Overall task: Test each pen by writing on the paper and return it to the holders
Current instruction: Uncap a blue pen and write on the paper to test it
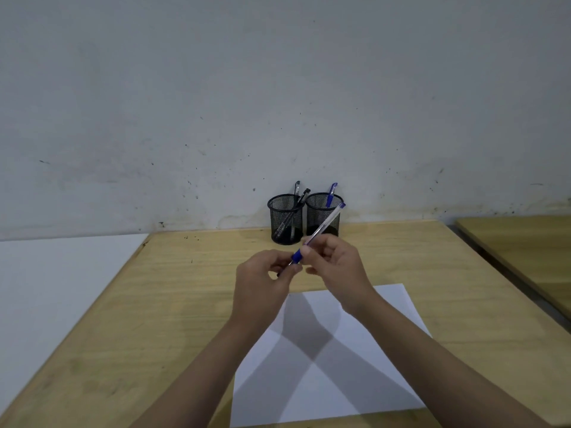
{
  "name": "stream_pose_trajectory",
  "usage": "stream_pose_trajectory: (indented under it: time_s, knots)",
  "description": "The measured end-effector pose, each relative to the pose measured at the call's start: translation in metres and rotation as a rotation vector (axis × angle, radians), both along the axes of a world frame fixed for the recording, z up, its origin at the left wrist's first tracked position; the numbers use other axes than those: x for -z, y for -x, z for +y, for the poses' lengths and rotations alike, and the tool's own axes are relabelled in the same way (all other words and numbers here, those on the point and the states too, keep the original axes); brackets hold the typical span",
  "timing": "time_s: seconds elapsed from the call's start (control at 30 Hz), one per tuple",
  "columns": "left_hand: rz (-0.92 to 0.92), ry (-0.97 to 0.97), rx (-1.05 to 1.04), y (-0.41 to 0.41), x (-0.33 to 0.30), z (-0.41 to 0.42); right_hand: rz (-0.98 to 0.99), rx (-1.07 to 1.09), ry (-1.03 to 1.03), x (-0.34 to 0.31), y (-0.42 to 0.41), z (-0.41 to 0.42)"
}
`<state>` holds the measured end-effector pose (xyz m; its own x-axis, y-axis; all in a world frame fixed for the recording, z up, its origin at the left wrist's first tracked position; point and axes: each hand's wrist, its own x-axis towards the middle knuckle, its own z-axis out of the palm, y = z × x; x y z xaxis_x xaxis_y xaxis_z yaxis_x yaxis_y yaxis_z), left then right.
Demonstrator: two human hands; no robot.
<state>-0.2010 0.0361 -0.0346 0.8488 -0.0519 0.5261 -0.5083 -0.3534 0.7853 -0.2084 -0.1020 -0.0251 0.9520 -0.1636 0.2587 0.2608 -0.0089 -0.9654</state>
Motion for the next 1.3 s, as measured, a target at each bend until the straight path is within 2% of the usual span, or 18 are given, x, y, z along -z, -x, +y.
stream_pose_trajectory:
  time_s: [0.07,0.17,0.37,0.47,0.5,0.57,0.7,0.77,0.87,1.03,1.13,1.3]
  knots:
    - [-0.005,-0.006,0.011,0.002,-0.001,-0.001,0.008,0.012,0.053,0.002,0.004,0.002]
    - [0.005,-0.044,0.032,0.005,-0.005,-0.003,0.109,0.057,-0.021,-0.002,0.003,0.001]
    - [0.062,-0.078,-0.001,0.006,-0.009,-0.010,0.307,0.076,-0.327,0.001,-0.008,0.013]
    - [0.084,-0.154,0.013,0.020,0.002,0.000,0.352,0.246,-0.687,-0.005,-0.026,-0.015]
    - [0.092,-0.200,0.017,0.030,0.009,0.006,0.329,0.322,-0.750,-0.009,-0.031,-0.035]
    - [0.141,-0.214,-0.017,0.043,0.025,0.021,0.276,0.415,-0.686,-0.017,-0.033,-0.069]
    - [0.255,-0.073,-0.167,0.016,0.040,0.044,0.228,0.334,-0.430,-0.013,-0.018,-0.071]
    - [0.253,-0.071,-0.238,-0.005,0.039,0.052,0.218,0.281,-0.360,-0.004,-0.010,-0.059]
    - [0.260,-0.135,-0.316,-0.032,0.041,0.064,0.228,0.272,-0.303,0.009,-0.002,-0.049]
    - [0.398,-0.302,-0.357,-0.056,0.057,0.082,0.252,0.251,-0.211,0.018,0.006,-0.040]
    - [0.394,-0.395,-0.378,-0.057,0.058,0.080,0.263,0.232,-0.165,0.018,0.008,-0.035]
    - [0.391,-0.369,-0.346,-0.059,0.062,0.085,0.288,0.201,-0.156,0.025,0.005,-0.022]
